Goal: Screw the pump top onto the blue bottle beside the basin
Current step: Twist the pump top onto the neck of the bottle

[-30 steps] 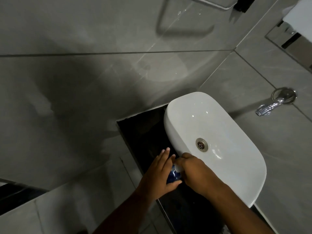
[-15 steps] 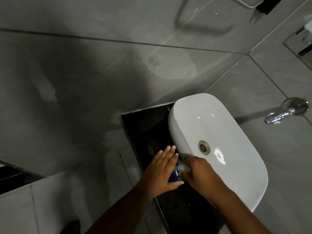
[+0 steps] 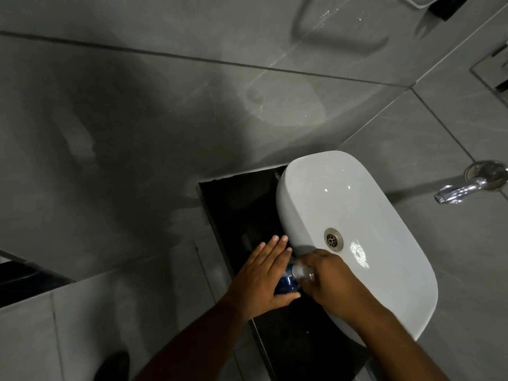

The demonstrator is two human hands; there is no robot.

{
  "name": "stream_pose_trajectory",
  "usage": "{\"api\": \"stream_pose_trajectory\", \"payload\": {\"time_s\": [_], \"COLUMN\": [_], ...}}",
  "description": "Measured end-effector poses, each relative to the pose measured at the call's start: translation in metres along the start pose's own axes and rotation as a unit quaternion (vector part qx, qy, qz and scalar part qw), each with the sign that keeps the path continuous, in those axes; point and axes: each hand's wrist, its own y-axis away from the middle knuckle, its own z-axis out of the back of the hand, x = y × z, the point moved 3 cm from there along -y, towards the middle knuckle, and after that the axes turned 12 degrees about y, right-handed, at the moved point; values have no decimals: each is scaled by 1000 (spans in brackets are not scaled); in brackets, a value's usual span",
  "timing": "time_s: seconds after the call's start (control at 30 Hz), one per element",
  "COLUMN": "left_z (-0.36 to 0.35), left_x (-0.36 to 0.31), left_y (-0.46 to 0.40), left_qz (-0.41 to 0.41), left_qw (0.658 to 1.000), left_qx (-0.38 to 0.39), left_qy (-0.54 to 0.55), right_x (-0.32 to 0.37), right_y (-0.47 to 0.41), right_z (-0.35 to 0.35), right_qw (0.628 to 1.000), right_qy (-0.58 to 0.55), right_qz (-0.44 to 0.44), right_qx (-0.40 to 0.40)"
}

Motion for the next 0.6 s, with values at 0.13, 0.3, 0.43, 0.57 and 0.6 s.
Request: {"api": "stream_pose_trajectory", "payload": {"time_s": [0.13,0.3,0.43,0.57,0.6], "left_z": [1,2,2,-1,-1], "left_x": [-1,-3,-3,0,1], "left_y": [-1,-1,-1,-1,-1], "left_qz": [-5,1,-1,1,1], "left_qw": [1000,1000,1000,1000,1000], "left_qx": [-6,-4,-5,-8,-9], "left_qy": [3,5,1,-9,-9], "right_x": [1,-4,-7,-7,-7], "right_y": [-6,-13,-7,-7,-8], "right_z": [-4,-9,-13,-16,-17], "right_qw": [999,994,997,998,997], "right_qy": [17,57,-20,-23,-11], "right_qz": [-33,-95,-71,-61,-72], "right_qx": [19,6,29,7,-3]}}
